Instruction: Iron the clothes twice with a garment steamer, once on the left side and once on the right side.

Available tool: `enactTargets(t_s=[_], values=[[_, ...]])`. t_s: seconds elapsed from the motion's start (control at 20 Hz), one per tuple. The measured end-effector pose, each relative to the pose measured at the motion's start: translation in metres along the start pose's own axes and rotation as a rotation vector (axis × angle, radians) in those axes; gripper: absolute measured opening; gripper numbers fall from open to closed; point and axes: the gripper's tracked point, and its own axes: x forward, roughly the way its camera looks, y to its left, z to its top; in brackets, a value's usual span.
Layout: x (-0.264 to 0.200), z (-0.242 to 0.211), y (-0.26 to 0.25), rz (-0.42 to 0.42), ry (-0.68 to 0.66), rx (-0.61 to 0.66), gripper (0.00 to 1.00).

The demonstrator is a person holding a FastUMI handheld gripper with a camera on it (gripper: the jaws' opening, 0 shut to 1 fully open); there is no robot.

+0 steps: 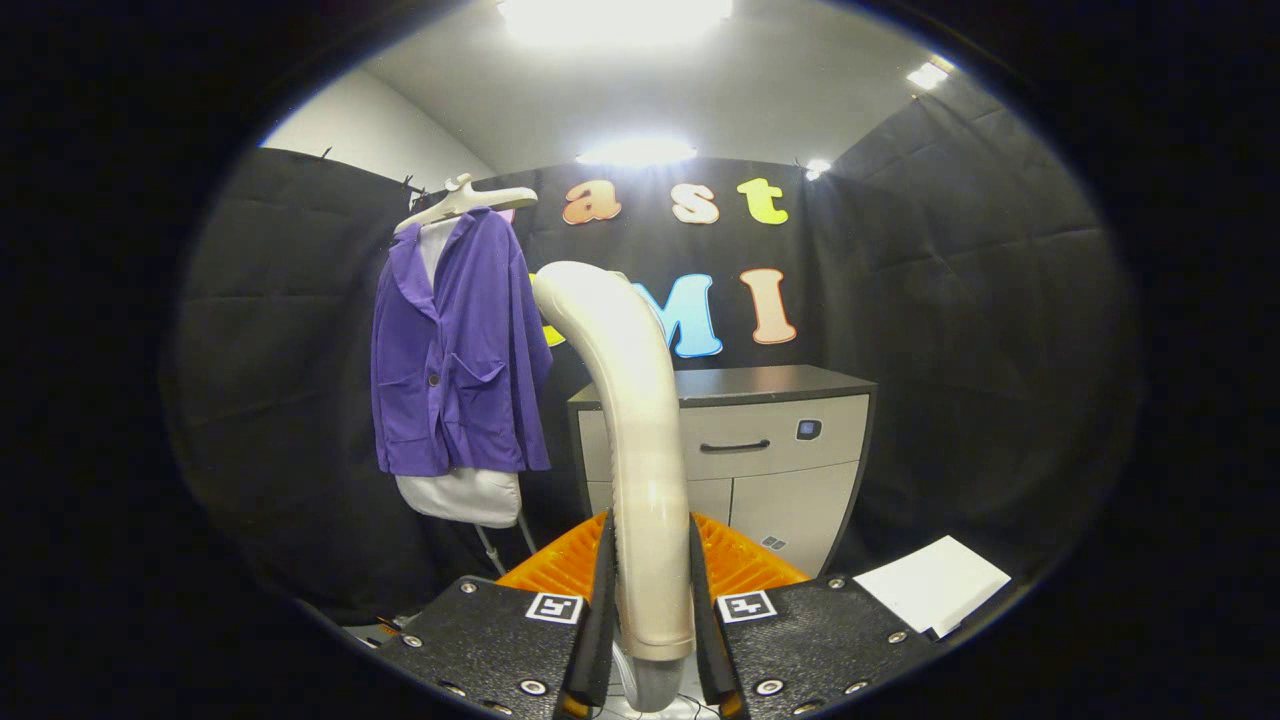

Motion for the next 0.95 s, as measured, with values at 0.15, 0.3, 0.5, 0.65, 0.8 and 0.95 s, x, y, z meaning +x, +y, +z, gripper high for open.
enactTargets(t_s=[0.15, 0.3, 0.5, 0.65, 0.8, 0.95], values=[[-0.004, 0.000, 0.009, -0.003, -0.010, -0.003, 0.34], [-0.006, -0.002, 0.021, -0.005, -0.008, -0.006, 0.35], [-0.010, 0.004, 0.034, -0.007, -0.023, -0.004, 0.34], [-0.013, 0.007, 0.036, -0.018, -0.029, -0.003, 0.34], [-0.016, 0.007, 0.035, -0.031, -0.029, 0.002, 0.34], [-0.018, 0.007, 0.034, -0.041, -0.030, 0.002, 0.35]])
